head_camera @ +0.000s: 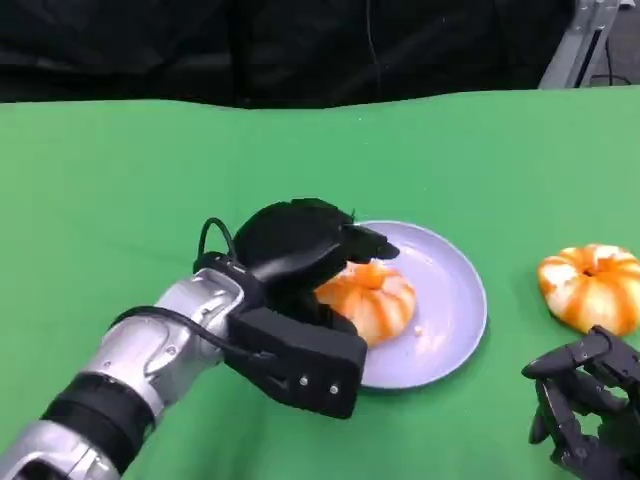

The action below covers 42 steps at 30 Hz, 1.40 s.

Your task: Grasp the bread from the table and place it into the plate.

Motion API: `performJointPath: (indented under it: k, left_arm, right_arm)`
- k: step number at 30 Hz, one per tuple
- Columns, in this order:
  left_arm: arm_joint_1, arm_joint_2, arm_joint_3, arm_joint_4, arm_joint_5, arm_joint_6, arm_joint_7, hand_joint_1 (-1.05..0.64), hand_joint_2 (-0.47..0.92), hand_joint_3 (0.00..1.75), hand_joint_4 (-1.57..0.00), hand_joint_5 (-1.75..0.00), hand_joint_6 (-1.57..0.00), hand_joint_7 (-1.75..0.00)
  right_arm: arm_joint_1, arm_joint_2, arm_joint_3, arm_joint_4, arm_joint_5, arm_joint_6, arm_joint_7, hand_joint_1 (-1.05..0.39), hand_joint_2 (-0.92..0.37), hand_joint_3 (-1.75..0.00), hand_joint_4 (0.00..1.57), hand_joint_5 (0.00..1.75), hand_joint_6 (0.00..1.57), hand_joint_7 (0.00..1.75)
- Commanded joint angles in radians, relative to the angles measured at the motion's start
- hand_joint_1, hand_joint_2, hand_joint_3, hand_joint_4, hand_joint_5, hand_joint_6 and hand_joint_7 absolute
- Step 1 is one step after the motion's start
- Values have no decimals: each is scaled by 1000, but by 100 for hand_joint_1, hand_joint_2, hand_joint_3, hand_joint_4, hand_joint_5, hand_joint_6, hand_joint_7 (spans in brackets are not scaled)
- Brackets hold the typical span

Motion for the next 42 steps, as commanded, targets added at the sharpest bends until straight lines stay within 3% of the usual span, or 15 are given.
performJointPath:
  k: [1,6,9,11,12,13,15,16,17,18,20,24,30,34,42]
  left_arm:
    - [27,37,9,-41,-28,0,-44,-105,92,47,-1,0,-29,0]
    - [96,57,79,-115,-137,-42,-48,-105,92,50,-3,-1,-30,-2]
    - [158,37,150,-138,-244,-137,13,-103,92,44,-15,-6,-40,-5]
    - [212,1,217,-134,-351,-252,72,-73,92,21,-48,-11,-63,-6]
    - [240,-12,249,-138,-426,-309,69,-67,92,18,-54,-12,-67,-6]
    - [259,-19,272,-142,-482,-344,53,-47,92,21,-67,-16,-74,-7]
    - [311,-47,318,-176,-638,-368,-4,-32,92,34,-84,-23,-88,-12]
    - [338,-63,334,-202,-720,-355,-39,-25,91,46,-88,-53,-94,-34]
    - [370,-79,351,-238,-811,-332,-76,-17,83,71,-85,-100,-86,-91]
    - [391,-90,362,-265,-870,-313,-105,-11,72,96,-87,-124,-81,-123]
    - [473,-87,382,-435,-1125,-87,-218,-7,58,129,-90,-159,-79,-159]
    - [604,-4,448,-693,-1495,292,-333,-5,50,152,-97,-174,-80,-174]
    - [756,84,608,-842,-1794,615,-425,-7,53,148,-93,-175,-77,-175]
    - [844,89,705,-886,-1958,785,-397,-8,52,150,-88,-175,-74,-175]
    - [923,152,815,-804,-1946,909,-548,-11,54,146,-83,-175,-68,-175]
  right_arm:
    - [9,-8,-1,-20,6,15,-6,-16,-76,-81,83,166,78,140]
    - [8,-6,-2,-17,4,7,-7,-15,-75,-82,83,167,78,141]
    - [8,-2,-1,-16,1,4,-12,-15,-73,-84,85,165,79,141]
    - [4,-1,-3,-8,-3,0,-15,-15,-73,-85,85,165,79,141]
    - [0,-2,-3,-3,-3,-1,-14,-15,-73,-85,85,165,79,141]
    - [-3,-2,-2,1,-2,-1,-13,-15,-73,-85,85,164,79,140]
    - [-7,-3,-1,0,4,9,-10,-16,-73,-84,86,163,79,139]
    - [-9,-3,0,0,7,14,-9,-16,-73,-83,87,163,80,138]
    - [-11,-3,0,1,8,15,-7,-16,-73,-83,87,163,80,138]
    - [-13,-4,0,3,9,14,-5,-16,-73,-83,87,164,80,138]
    - [-16,-1,1,6,23,20,3,-15,-73,-85,86,165,81,138]
    - [-20,7,0,4,15,30,-7,-13,-72,-87,87,166,82,138]
    - [-37,-1,-6,32,13,8,3,-13,-71,-89,87,164,81,137]
    - [-40,-1,-9,33,13,10,2,-14,-71,-88,87,164,82,136]
    - [-49,-13,-14,47,25,4,16,-14,-71,-89,87,164,82,136]
